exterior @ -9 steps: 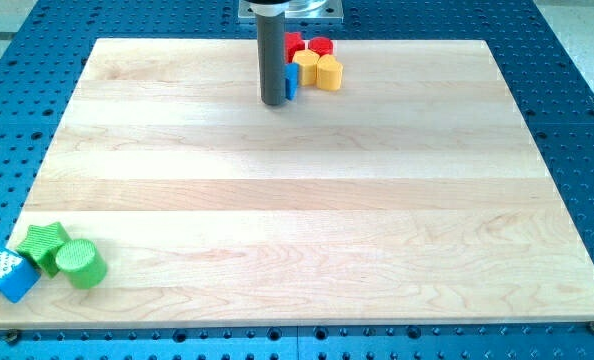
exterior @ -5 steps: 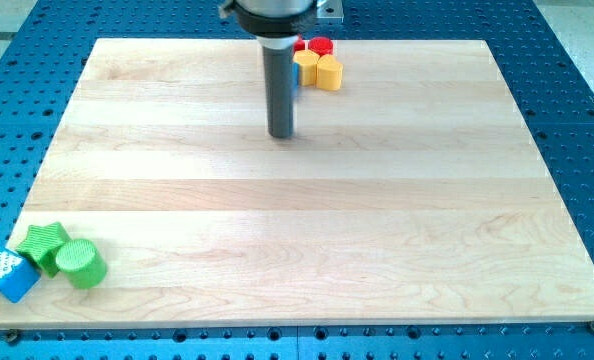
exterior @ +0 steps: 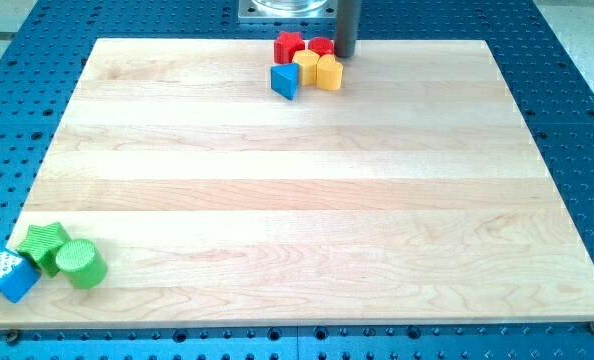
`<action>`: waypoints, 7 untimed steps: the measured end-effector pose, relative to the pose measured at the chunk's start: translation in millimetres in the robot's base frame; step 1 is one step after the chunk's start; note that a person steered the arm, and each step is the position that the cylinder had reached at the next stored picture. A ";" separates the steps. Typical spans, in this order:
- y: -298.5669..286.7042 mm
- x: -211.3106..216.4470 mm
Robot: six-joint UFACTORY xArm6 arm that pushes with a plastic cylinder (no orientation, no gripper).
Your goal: Move the red blocks away from each other
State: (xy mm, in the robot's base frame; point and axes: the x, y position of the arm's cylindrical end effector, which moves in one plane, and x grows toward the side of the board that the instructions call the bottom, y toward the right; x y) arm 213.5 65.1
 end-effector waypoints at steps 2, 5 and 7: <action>-24.5 9.6; -79.0 1.6; -150.4 -8.5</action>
